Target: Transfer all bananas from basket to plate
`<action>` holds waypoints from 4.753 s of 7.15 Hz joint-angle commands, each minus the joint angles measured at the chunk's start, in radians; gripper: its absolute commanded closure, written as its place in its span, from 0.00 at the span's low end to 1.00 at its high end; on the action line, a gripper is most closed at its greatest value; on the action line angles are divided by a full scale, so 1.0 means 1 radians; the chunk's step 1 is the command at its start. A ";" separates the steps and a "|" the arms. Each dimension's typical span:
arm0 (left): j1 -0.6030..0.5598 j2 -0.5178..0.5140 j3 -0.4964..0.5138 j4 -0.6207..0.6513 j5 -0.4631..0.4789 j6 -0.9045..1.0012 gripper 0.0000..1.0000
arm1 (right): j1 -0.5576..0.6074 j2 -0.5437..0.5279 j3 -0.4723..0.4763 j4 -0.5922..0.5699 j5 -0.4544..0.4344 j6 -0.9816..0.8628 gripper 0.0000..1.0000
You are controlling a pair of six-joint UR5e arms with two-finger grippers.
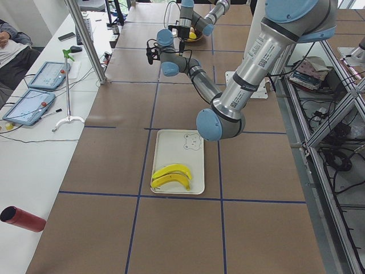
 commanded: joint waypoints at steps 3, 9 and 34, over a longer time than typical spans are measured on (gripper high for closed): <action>0.045 -0.077 0.071 -0.046 0.059 -0.101 0.01 | -0.034 0.034 -0.027 0.003 -0.037 0.016 0.93; 0.092 -0.085 0.097 -0.077 0.126 -0.210 0.40 | -0.035 0.034 -0.023 0.017 -0.037 0.017 0.93; -0.153 0.614 -0.029 0.142 0.221 0.163 0.95 | 0.374 -0.132 0.289 -1.025 0.092 -0.717 0.00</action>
